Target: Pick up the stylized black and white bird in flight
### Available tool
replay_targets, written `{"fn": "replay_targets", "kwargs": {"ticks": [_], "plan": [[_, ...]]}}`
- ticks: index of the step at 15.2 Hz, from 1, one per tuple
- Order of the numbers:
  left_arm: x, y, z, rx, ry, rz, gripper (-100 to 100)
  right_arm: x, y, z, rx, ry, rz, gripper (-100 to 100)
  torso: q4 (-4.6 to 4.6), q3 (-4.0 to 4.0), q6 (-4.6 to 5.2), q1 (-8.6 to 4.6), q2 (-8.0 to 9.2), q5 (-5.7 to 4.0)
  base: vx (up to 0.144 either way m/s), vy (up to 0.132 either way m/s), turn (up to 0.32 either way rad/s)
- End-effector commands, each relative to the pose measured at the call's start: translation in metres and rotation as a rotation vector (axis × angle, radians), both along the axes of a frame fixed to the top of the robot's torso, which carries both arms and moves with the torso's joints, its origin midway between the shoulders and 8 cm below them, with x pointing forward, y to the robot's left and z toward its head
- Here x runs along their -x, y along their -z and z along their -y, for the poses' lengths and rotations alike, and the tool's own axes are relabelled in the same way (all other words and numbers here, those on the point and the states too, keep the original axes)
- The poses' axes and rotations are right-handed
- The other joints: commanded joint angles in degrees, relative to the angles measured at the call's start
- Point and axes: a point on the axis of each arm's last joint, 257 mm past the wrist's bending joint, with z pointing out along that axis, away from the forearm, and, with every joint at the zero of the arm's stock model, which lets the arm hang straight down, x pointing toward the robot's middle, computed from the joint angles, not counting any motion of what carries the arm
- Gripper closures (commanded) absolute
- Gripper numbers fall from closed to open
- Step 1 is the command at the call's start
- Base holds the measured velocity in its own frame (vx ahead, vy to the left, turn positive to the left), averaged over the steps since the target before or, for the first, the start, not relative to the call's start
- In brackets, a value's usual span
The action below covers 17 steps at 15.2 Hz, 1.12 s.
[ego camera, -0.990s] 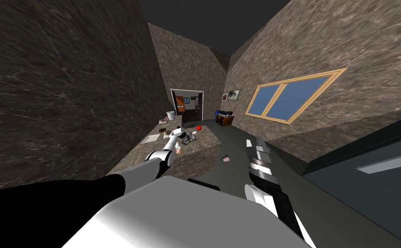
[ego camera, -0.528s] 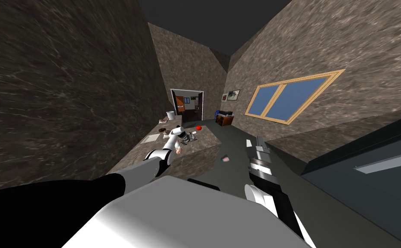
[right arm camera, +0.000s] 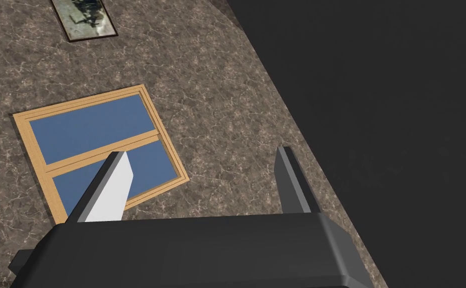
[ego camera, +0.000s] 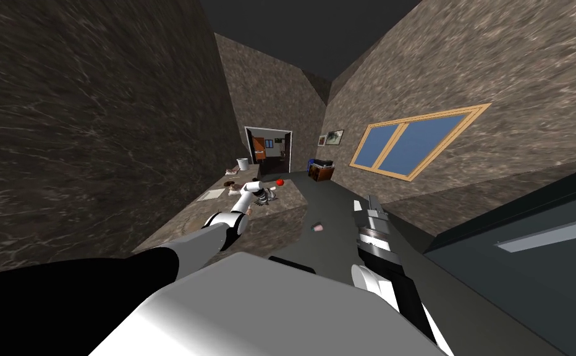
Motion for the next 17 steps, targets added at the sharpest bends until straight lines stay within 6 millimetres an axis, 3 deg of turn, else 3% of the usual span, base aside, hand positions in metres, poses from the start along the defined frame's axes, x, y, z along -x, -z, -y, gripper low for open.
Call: {"fn": "replay_targets", "kwargs": {"ticks": [1, 5, 6, 7, 11, 17], "plan": [[-0.001, -0.002, -0.018, -0.055, -0.011, 0.0, -100, 0.0, 0.0, 0.0, 0.0, 0.0, 0.0, 0, 0.0, 0.0, 0.0, 0.0, 0.0, 0.0, -0.001, -0.197, 0.032], [0.0, -0.008, -0.055, -0.162, -0.034, 0.0, -100, 0.0, 0.0, 0.0, 0.0, 0.0, 0.0, 0, -0.02, -0.05, -0.01, 0.0, -0.09, 0.0, 0.012, -0.216, 0.048], [0.0, -0.008, -0.055, -0.162, -0.034, 0.0, -100, 0.0, 0.0, 0.0, 0.0, 0.0, 0.0, 0, -0.03, -0.07, -0.01, -0.03, -0.12, -0.01, 0.01, -0.189, 0.036], [0.0, -0.011, -0.073, -0.217, -0.045, -0.001, -100, 0.0, 0.0, 0.0, 0.0, 0.0, 0.0, 0, -0.03, -0.07, 0.0, 0.05, -0.11, 0.0, -0.001, -0.18, 0.033], [0.003, -0.02, -0.108, -0.32, -0.066, -0.002, -100, 0.0, 0.0, 0.0, 0.0, 0.0, 0.0, 0, -0.07, -0.12, -0.02, -0.11, -0.18, -0.15, 0.029, -0.219, 0.061], [0.008, -0.035, -0.153, -0.459, -0.093, -0.003, -100, 0.0, 0.0, 0.0, 0.0, 0.0, 0.0, 0, -0.22, -0.37, -0.1, -0.03, -0.53, -0.3, 0.059, -0.157, 0.05]]}}
